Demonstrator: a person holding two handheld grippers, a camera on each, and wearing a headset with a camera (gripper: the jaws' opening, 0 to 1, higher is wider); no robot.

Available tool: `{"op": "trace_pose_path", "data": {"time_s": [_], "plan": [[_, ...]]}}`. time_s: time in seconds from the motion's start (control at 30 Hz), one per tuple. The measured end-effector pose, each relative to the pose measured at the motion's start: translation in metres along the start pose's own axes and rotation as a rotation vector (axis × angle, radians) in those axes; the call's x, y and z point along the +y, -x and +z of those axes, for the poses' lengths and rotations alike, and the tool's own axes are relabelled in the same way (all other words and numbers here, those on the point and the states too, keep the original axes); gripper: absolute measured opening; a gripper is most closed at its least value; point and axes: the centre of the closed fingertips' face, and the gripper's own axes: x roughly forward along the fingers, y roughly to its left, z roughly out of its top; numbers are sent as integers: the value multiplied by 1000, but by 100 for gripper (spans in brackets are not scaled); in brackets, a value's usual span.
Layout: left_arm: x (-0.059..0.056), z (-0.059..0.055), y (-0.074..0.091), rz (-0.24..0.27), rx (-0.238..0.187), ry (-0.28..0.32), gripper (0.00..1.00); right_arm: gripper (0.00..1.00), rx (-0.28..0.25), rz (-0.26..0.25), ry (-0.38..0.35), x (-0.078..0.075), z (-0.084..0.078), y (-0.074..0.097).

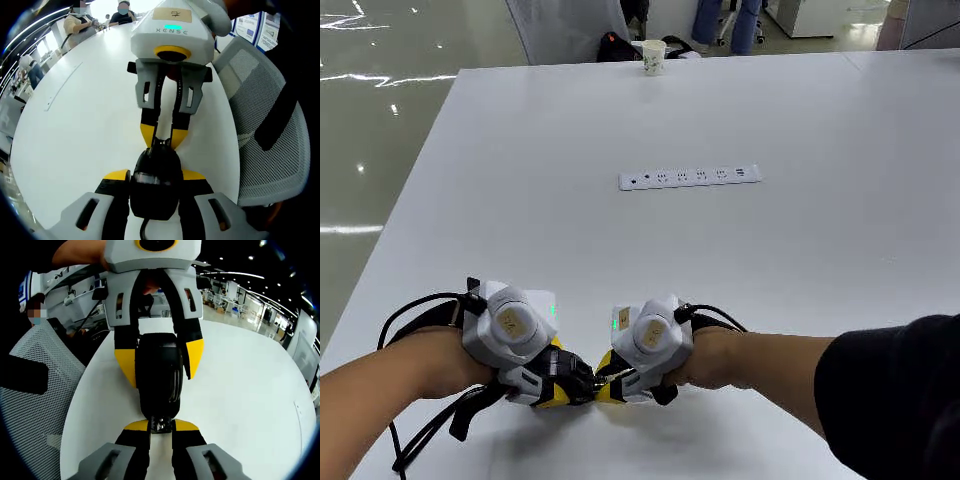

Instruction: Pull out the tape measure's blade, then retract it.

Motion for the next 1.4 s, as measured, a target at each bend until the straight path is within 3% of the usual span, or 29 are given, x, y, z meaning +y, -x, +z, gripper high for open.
{"op": "trace_pose_path", "data": {"time_s": [0.23, 0.5, 0.63, 1.4], "plan": [[0, 0, 0, 0, -3, 2, 32, 12, 21, 9, 8, -1, 0, 0], [1, 0, 0, 5, -8, 2, 32, 13, 53, -13, -43, -3, -1, -1], [1, 0, 0, 4, -9, 2, 32, 12, 59, 11, 16, -3, -2, -1], [2, 0, 0, 1, -21, 15, 32, 11, 72, 18, -13, -3, -8, 3]]}}
